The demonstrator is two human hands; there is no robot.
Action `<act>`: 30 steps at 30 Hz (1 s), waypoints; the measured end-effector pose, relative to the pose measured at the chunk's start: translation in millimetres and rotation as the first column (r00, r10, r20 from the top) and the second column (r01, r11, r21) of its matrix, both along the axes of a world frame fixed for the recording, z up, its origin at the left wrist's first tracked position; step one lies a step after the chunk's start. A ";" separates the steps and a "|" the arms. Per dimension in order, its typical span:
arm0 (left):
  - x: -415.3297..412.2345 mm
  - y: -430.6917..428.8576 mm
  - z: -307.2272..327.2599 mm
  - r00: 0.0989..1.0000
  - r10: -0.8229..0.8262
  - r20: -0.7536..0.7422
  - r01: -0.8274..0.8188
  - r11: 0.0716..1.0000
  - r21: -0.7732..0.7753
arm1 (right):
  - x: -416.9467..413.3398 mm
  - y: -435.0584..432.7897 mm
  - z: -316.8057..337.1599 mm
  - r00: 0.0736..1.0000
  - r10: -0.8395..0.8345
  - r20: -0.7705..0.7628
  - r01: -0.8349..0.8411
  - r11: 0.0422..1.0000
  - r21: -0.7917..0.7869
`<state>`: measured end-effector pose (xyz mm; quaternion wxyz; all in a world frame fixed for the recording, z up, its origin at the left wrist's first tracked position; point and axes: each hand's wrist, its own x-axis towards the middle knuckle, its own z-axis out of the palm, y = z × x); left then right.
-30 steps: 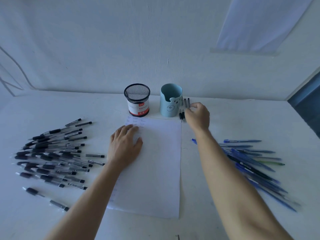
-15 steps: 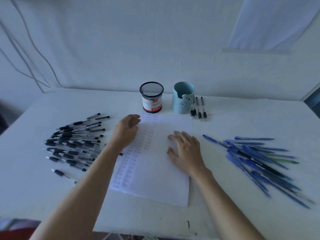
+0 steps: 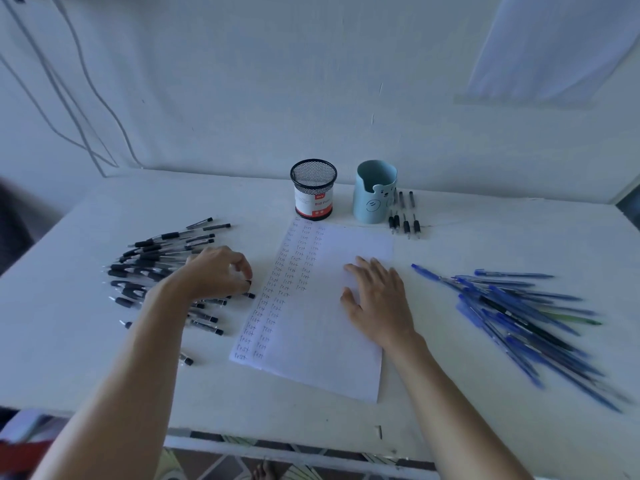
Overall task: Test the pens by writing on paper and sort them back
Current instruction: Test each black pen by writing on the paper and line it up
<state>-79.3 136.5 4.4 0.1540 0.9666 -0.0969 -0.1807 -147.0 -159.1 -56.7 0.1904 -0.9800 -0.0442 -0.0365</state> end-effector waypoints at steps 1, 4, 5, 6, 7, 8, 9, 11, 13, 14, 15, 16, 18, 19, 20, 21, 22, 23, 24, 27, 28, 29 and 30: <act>-0.2 -0.3 -1.8 0.999 0.007 0.033 -0.007 1.000 0.000 | -0.1 0.1 0.3 1.000 0.002 -0.012 -0.002 1.000 0.000; -0.9 -3.0 -6.8 0.991 0.038 0.127 -0.033 0.999 -0.039 | -0.4 -0.1 0.3 1.000 0.008 -0.014 -0.008 1.000 0.003; -0.8 -3.7 -8.1 0.988 0.046 0.149 -0.039 0.998 -0.051 | -0.4 -0.3 -0.1 1.000 0.008 -0.013 -0.008 1.000 0.002; -0.7 -4.2 -9.6 0.985 0.050 0.167 -0.040 0.997 -0.062 | -0.7 -0.3 0.0 1.000 0.008 -0.011 -0.008 1.000 -0.002; -0.5 -4.6 -10.7 0.982 0.051 0.182 -0.041 0.997 -0.058 | -0.8 -0.2 -0.4 1.000 0.007 -0.009 -0.007 1.000 -0.005; 0.1 -5.3 -12.4 0.979 0.050 0.197 -0.043 0.998 -0.039 | -1.1 -0.1 -0.4 1.000 0.007 -0.008 -0.007 1.000 -0.008; 0.3 -6.7 -13.7 0.976 0.047 0.214 -0.045 0.999 -0.013 | -1.5 0.2 -0.1 1.000 0.007 -0.008 -0.007 1.000 -0.010; 0.1 -11.2 -15.2 0.964 0.058 0.261 -0.056 0.998 -0.015 | -2.0 0.8 0.7 1.000 0.005 -0.012 -0.005 1.000 -0.007; 0.0 -15.8 -15.2 0.937 0.089 0.339 -0.046 0.990 -0.134 | -1.6 0.7 0.9 1.000 0.003 -0.014 -0.003 1.000 -0.014; -0.2 -17.6 -15.2 0.909 0.109 0.402 -0.022 0.976 -0.216 | -1.5 0.5 0.5 1.000 0.006 -0.015 -0.006 1.000 -0.023; -0.8 -19.4 -15.1 0.871 0.140 0.470 0.007 0.955 -0.297 | -1.6 0.4 0.3 1.000 0.006 -0.020 -0.006 1.000 -0.028; -1.8 -21.5 -14.4 0.833 0.183 0.523 0.028 0.928 -0.371 | -1.9 0.1 0.2 1.000 0.004 -0.027 -0.005 1.000 -0.029; -5.4 -28.8 -10.7 0.753 0.282 0.595 0.049 0.877 -0.479 | -2.4 0.3 1.9 0.999 -0.003 -0.042 0.002 1.000 -0.028; -7.5 -33.6 -8.8 0.708 0.328 0.625 0.060 0.854 -0.517 | -2.3 0.5 1.8 0.999 -0.005 -0.044 0.003 0.999 -0.032; -10.4 -39.2 -6.3 0.668 0.375 0.642 0.069 0.828 -0.556 | -2.2 0.2 1.0 0.999 -0.006 -0.045 0.004 0.999 -0.038; -12.9 -45.0 -3.9 0.636 0.429 0.642 0.073 0.794 -0.603 | -1.9 0.2 0.1 0.999 -0.009 -0.043 0.007 0.999 -0.045; -15.1 -50.8 -0.6 0.610 0.485 0.627 0.076 0.751 -0.655 | -1.6 0.2 -0.5 0.999 -0.013 -0.036 0.011 0.999 -0.048; -16.6 -56.3 2.4 0.596 0.534 0.600 0.083 0.702 -0.707 | -1.6 0.4 -1.5 0.999 -0.017 -0.028 0.016 0.999 -0.047; -18.2 -62.5 5.6 0.606 0.570 0.555 0.094 0.641 -0.761 | -1.7 0.7 -2.0 1.000 -0.021 -0.023 0.020 0.999 -0.044; -22.6 -83.9 16.6 0.738 0.587 0.332 0.114 0.377 -0.919 | -0.6 1.1 -4.0 0.999 -0.026 -0.027 0.025 0.999 -0.039; -24.2 -90.8 19.7 0.778 0.577 0.247 0.096 0.280 -0.955 | -0.4 1.4 -4.2 0.999 -0.026 -0.027 0.025 0.999 -0.039; -25.2 -96.8 20.8 0.818 0.555 0.151 0.057 0.184 -0.981 | -0.5 1.6 -4.0 0.999 -0.027 -0.023 0.026 0.999 -0.041; -26.3 -102.3 21.8 0.855 0.516 0.049 0.001 0.093 -0.996 | -0.5 1.7 -3.7 0.999 -0.029 -0.018 0.028 0.999 -0.046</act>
